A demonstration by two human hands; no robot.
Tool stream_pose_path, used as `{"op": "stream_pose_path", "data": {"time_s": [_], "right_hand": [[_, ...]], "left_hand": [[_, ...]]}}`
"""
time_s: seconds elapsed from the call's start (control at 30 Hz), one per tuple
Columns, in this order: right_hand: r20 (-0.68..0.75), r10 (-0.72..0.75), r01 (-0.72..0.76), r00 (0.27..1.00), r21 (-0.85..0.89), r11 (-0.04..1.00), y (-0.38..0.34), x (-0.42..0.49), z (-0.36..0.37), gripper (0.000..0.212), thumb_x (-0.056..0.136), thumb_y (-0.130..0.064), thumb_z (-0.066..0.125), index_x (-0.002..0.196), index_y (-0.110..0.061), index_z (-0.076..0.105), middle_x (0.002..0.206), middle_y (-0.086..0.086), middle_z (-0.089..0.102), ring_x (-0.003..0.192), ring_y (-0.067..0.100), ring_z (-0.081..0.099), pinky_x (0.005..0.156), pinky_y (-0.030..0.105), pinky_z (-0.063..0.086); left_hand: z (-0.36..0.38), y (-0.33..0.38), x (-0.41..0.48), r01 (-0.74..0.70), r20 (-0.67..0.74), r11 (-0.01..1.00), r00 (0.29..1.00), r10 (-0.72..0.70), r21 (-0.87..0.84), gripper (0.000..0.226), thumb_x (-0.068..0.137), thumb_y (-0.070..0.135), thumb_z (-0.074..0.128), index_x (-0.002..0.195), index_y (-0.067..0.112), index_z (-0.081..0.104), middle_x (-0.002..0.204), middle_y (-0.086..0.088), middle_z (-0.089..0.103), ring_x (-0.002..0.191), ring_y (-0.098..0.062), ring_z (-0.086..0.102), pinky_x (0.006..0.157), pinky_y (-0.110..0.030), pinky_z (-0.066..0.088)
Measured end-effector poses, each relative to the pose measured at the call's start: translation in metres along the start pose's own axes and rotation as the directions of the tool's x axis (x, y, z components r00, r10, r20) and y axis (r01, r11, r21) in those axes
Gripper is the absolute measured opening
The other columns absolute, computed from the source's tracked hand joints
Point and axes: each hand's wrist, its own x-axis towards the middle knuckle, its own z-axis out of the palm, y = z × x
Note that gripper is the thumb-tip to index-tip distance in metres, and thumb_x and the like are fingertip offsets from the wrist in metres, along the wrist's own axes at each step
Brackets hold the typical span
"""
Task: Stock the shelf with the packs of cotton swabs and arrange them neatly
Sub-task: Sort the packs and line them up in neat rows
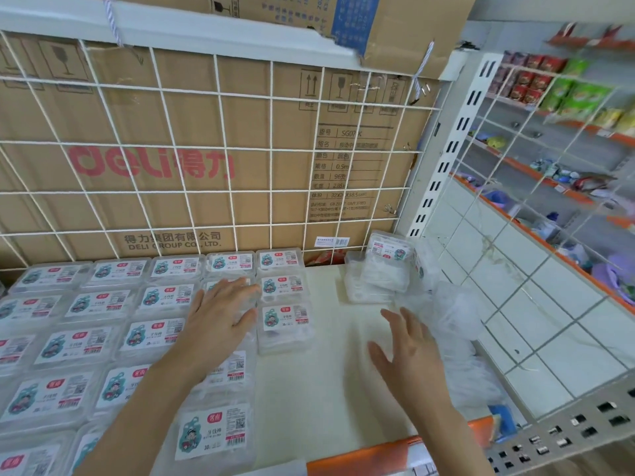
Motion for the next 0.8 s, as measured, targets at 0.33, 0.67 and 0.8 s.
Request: {"op": "stream_pose_path", "data": {"time_s": [0.33, 0.67, 0.8], "right_hand": [[0.127, -0.04, 0.031, 0.991, 0.073, 0.997, 0.005, -0.017, 0.002, 0.081, 0.041, -0.018, 0.089, 0.112, -0.025, 0.051, 0.105, 0.008, 0.066, 0.087, 0.023, 0.065, 0.068, 0.03, 0.055], [0.563, 0.203, -0.573, 0.801, 0.819, -0.013, -0.021, -0.001, -0.046, 0.045, 0.069, -0.041, 0.061, 0.115, -0.042, 0.061, 0.116, 0.007, 0.063, 0.108, 0.026, 0.062, 0.093, 0.048, 0.048], [0.575, 0.215, -0.592, 0.789, 0.806, 0.018, -0.025, 0.004, -0.051, 0.041, 0.07, -0.048, 0.058, 0.111, -0.043, 0.063, 0.123, 0.007, 0.06, 0.109, 0.026, 0.061, 0.093, 0.05, 0.048]], "left_hand": [[0.009, 0.066, -0.008, -0.32, -0.045, 0.92, 0.947, 0.319, -0.225, 0.068, 0.076, 0.06, 0.024, 0.131, 0.03, 0.051, 0.136, 0.021, 0.035, 0.123, 0.011, 0.025, 0.102, -0.01, 0.021], [0.03, 0.104, -0.011, -0.184, 0.212, 0.809, 0.911, 0.353, -0.558, 0.052, 0.084, 0.042, 0.066, 0.128, 0.047, 0.038, 0.128, 0.026, 0.05, 0.117, 0.012, 0.043, 0.1, -0.014, 0.034], [0.025, 0.108, -0.007, -0.062, 0.221, 0.674, 0.919, 0.326, -0.736, 0.053, 0.068, 0.037, 0.073, 0.117, 0.025, 0.058, 0.102, 0.016, 0.067, 0.1, -0.004, 0.062, 0.089, -0.023, 0.047]]}}
